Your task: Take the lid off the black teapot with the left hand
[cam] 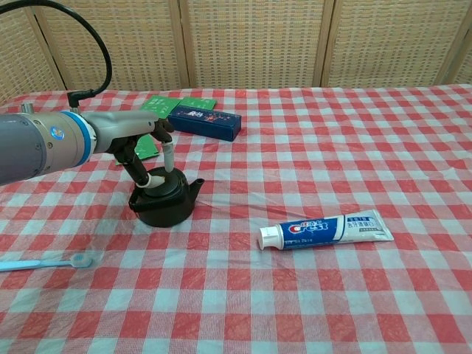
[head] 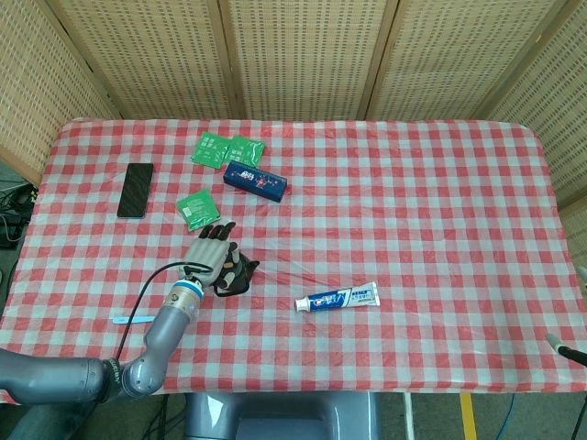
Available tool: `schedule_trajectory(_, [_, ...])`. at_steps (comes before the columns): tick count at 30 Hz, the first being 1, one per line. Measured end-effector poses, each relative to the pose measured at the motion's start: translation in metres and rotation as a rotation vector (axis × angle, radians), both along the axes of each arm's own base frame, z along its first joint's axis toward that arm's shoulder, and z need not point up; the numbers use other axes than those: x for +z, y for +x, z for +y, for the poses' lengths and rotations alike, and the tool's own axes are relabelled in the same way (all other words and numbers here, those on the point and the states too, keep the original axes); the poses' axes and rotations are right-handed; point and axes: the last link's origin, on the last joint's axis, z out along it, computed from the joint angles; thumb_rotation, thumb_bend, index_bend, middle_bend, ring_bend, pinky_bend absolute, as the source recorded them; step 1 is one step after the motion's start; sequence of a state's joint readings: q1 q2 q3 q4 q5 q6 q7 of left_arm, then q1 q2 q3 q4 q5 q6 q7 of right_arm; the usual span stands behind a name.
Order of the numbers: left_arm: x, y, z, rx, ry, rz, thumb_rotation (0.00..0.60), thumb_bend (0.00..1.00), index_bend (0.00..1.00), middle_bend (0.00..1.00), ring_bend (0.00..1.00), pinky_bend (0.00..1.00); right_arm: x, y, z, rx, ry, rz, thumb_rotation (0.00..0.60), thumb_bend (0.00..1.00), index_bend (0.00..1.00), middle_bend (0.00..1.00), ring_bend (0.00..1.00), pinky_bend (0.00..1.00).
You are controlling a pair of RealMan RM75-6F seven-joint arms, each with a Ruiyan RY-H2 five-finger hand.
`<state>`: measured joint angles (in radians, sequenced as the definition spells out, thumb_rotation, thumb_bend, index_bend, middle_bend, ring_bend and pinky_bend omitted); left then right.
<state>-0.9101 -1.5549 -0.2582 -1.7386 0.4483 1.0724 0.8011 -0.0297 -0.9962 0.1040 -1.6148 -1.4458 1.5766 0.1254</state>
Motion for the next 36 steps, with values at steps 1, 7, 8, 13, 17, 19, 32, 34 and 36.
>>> schedule_trajectory(1, [0.0, 0.0, 0.001, 0.003, 0.003, -0.003, 0.6, 0.35, 0.46, 0.0, 0.0, 0.0, 0.0, 0.0, 0.0, -0.001, 0.001, -0.001, 0.6, 0.0, 0.08, 0.0, 0.0, 0.0])
schedule_trajectory(7, [-0.001, -0.007, 0.004, 0.026, 0.015, 0.008, 0.6, 0.35, 0.46, 0.0, 0.0, 0.0, -0.001, 0.0, -0.001, -0.001, 0.006, -0.003, 0.6, 0.0, 0.08, 0.0, 0.0, 0.0])
schedule_trajectory(8, [-0.001, -0.009, 0.005, 0.03, 0.018, 0.009, 0.6, 0.36, 0.46, 0.0, 0.0, 0.0, -0.001, 0.0, -0.002, 0.0, 0.006, -0.003, 0.6, 0.0, 0.08, 0.0, 0.0, 0.0])
schedule_trajectory(13, [-0.004, -0.014, 0.007, 0.042, 0.024, 0.009, 0.6, 0.36, 0.46, 0.0, 0.0, 0.0, -0.001, 0.0, -0.001, 0.001, 0.006, -0.005, 0.6, 0.0, 0.08, 0.0, 0.0, 0.0])
schedule_trajectory(17, [-0.006, -0.015, 0.007, 0.042, 0.02, 0.002, 0.6, 0.36, 0.47, 0.0, 0.0, 0.0, 0.0, 0.0, -0.001, 0.001, 0.004, -0.005, 0.6, 0.0, 0.08, 0.0, 0.0, 0.0])
schedule_trajectory(19, [-0.008, -0.016, 0.007, 0.04, 0.019, 0.006, 0.6, 0.36, 0.48, 0.0, 0.0, 0.0, 0.0, -0.001, -0.001, 0.0, 0.003, -0.006, 0.6, 0.0, 0.08, 0.0, 0.0, 0.0])
schedule_trajectory(32, [-0.014, -0.019, 0.007, 0.044, 0.027, 0.015, 0.6, 0.36, 0.68, 0.0, 0.0, 0.0, 0.002, -0.001, -0.001, 0.001, -0.002, -0.012, 0.6, 0.0, 0.08, 0.0, 0.0, 0.0])
schedule_trajectory(34, [-0.014, -0.018, 0.007, 0.042, 0.031, 0.011, 0.6, 0.36, 0.68, 0.0, 0.0, 0.0, 0.002, -0.002, -0.001, 0.001, -0.002, -0.013, 0.6, 0.0, 0.08, 0.0, 0.0, 0.0])
schedule_trajectory(36, [-0.013, -0.016, 0.007, 0.037, 0.037, 0.002, 0.6, 0.36, 0.68, 0.0, 0.0, 0.0, 0.002, -0.002, -0.001, 0.001, -0.001, -0.013, 0.6, 0.0, 0.08, 0.0, 0.0, 0.0])
